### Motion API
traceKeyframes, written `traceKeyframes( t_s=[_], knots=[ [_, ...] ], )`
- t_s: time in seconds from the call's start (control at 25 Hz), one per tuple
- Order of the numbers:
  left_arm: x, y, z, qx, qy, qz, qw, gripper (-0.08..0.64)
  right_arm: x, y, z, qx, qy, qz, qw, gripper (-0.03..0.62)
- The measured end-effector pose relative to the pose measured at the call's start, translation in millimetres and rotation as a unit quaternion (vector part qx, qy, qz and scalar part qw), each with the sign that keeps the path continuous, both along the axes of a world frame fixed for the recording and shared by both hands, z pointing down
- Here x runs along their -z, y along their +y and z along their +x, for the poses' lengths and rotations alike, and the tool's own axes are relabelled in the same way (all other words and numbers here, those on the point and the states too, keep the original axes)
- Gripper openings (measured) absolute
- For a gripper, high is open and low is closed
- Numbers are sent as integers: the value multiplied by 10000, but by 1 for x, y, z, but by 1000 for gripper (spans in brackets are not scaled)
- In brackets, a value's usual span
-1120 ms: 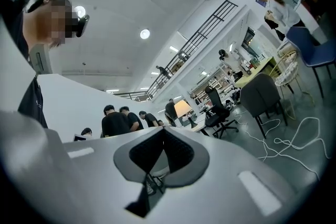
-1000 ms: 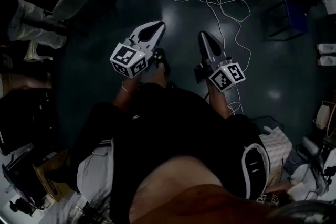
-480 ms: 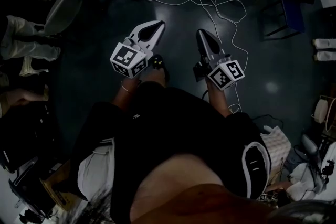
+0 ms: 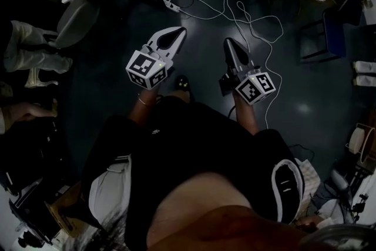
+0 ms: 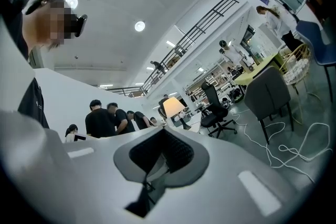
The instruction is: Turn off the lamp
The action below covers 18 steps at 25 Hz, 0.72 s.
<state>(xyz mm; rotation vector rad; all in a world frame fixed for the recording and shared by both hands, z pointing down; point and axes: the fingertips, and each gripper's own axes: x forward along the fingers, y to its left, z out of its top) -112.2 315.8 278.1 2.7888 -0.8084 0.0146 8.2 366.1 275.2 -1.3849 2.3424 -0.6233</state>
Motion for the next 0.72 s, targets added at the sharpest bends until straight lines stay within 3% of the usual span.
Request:
traceKeyframes(
  t_s=[0.16, 0.32, 0.72],
  knots=[
    [10, -33, -16, 83, 107, 83, 9999, 7, 5, -41, -17, 234, 55, -17, 9997, 0],
    [3, -58, -41, 266, -33, 129, 9996, 7, 9, -76, -31, 294, 179, 21, 9994, 0],
    [3, -85, -54, 394, 114, 166, 9990, 7, 7, -104, -41, 347, 311, -165, 9988, 0]
  ],
)
